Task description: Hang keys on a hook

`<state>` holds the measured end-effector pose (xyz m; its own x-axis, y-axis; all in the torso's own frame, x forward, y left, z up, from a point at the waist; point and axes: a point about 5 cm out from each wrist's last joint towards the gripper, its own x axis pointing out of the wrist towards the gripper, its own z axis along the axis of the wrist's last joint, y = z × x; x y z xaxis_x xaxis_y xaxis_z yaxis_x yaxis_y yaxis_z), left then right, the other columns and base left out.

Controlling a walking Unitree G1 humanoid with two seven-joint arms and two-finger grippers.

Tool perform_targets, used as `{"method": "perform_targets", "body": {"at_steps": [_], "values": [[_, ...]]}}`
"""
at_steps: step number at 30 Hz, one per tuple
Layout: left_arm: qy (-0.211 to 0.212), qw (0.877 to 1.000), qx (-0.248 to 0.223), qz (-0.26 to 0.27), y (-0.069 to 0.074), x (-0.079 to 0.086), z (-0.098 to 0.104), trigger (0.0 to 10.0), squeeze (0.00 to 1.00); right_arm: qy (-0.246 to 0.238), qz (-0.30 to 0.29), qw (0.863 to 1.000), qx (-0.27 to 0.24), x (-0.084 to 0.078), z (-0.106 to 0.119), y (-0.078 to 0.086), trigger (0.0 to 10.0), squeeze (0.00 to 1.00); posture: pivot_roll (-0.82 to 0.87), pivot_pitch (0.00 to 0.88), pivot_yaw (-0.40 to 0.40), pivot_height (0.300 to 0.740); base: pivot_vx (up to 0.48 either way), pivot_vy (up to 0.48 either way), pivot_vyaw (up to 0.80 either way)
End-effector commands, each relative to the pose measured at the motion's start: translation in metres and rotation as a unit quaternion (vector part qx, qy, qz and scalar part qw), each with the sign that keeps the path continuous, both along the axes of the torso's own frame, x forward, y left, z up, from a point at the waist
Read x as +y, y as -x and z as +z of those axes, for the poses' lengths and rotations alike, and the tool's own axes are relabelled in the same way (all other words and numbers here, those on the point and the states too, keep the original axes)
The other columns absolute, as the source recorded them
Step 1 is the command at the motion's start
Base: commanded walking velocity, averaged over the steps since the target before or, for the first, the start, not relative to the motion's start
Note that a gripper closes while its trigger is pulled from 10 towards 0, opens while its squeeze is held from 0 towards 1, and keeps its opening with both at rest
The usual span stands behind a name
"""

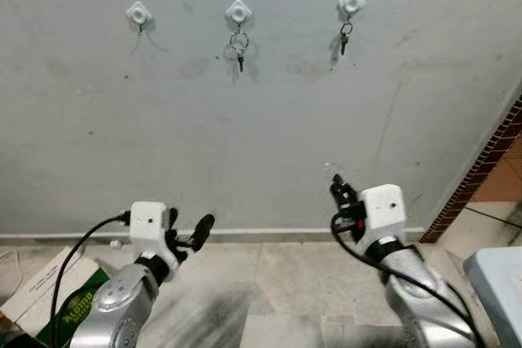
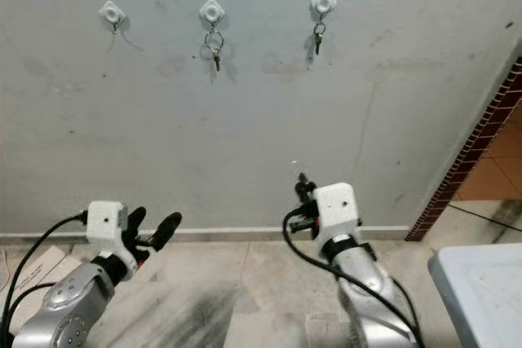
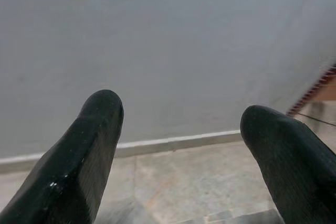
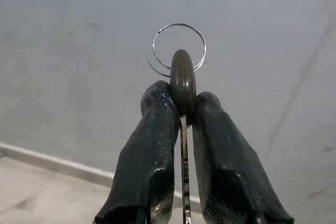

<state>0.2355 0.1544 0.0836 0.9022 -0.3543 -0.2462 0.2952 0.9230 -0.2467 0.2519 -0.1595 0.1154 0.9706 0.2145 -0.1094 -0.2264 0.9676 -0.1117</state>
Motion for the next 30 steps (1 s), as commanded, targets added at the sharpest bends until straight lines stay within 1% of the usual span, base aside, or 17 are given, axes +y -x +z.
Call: {"method": "perform_targets", "body": {"at_steps": [1, 3, 4, 5, 7, 8, 11, 12, 18, 23, 26, 29, 30], "values": [[-0.006, 1.0, 0.004, -0.009, 0.003, 0.003, 0.003, 10.0, 0.0, 0.0, 0.003, 1.0, -0.013, 0.0, 0.009, 0.001, 10.0, 0.0, -0.03, 0.028, 0.066, 0.74, 0.0, 0.469, 0.0], [-0.011, 0.999, 0.004, -0.033, 0.004, 0.0, 0.005, 10.0, 0.0, 0.007, -0.003, 1.0, -0.011, -0.008, 0.01, 0.003, 10.0, 0.0, -0.03, 0.029, 0.066, 0.74, 0.0, 0.474, 0.0], [-0.011, 0.999, 0.004, -0.033, 0.004, 0.0, 0.005, 10.0, 0.0, 0.007, -0.003, 1.0, -0.011, -0.008, 0.01, 0.003, 10.0, 0.0, -0.03, 0.029, 0.066, 0.74, 0.0, 0.48, 0.0], [-0.014, 0.999, 0.004, -0.041, 0.004, -0.001, 0.006, 10.0, 0.0, 0.014, -0.004, 1.0, -0.004, -0.014, 0.007, 0.005, 10.0, 0.0, -0.03, 0.03, 0.069, 0.74, 0.0, 0.48, 0.0], [-0.016, 0.999, 0.004, -0.05, 0.003, -0.001, 0.006, 10.0, 0.0, 0.021, -0.002, 1.0, 0.006, -0.021, 0.002, 0.007, 10.0, 0.0, -0.03, 0.03, 0.069, 0.74, 0.0, 0.48, 0.0], [-0.016, 0.999, 0.004, -0.05, 0.003, -0.001, 0.006, 10.0, 0.0, 0.021, -0.002, 1.0, 0.006, -0.021, 0.002, 0.007, 10.0, 0.0, -0.03, 0.03, 0.069, 0.74, 0.0, 0.48, 0.0], [-0.017, 0.999, 0.009, -0.045, 0.002, -0.001, 0.005, 10.0, 0.0, 0.022, -0.029, 0.999, 0.024, -0.035, -0.006, 0.006, 10.0, 0.0, -0.03, 0.026, 0.074, 0.74, 0.0, 0.48, 0.0], [-0.015, 0.999, 0.012, -0.042, 0.003, -0.002, 0.004, 10.0, 0.0, 0.015, -0.042, 0.999, 0.03, -0.039, -0.008, 0.006, 10.0, 0.0, -0.03, 0.026, 0.074, 0.74, 0.0, 0.48, 0.0], [-0.014, 0.999, 0.013, -0.04, 0.005, -0.005, 0.002, 10.0, 0.0, 0.007, -0.05, 0.998, 0.035, -0.035, -0.012, 0.01, 10.0, 0.0, -0.04, 0.021, 0.07, 0.74, 0.0, 0.48, 0.0], [-0.015, 0.999, 0.013, -0.037, 0.005, -0.005, 0.002, 10.0, 0.0, 0.012, -0.038, 0.999, 0.033, -0.031, -0.013, 0.01, 10.0, 0.0, -0.04, 0.022, 0.065, 0.74, 0.0, 0.48, 0.0], [-0.019, 0.999, 0.015, -0.023, 0.003, -0.001, -0.001, 10.0, 0.0, 0.012, -0.044, 0.999, 0.025, -0.033, -0.01, 0.004, 10.0, 0.0, -0.05, 0.016, 0.06, 0.74, 0.0, 0.48, 0.0], [-0.018, 1.0, 0.015, -0.017, 0.002, -0.001, -0.002, 10.0, 0.0, 0.011, -0.048, 0.999, 0.019, -0.033, -0.007, 0.001, 10.0, 0.0, -0.05, 0.013, 0.058, 0.74, 0.0, 0.48, 0.0], [-0.022, 1.0, 0.005, -0.013, -0.001, -0.002, 0.0, 10.0, 0.0, 0.01, -0.05, 0.999, 0.012, -0.032, -0.004, -0.002, 10.0, 0.0, -0.05, 0.01, 0.055, 0.74, 0.0, 0.48, 0.0]]}}
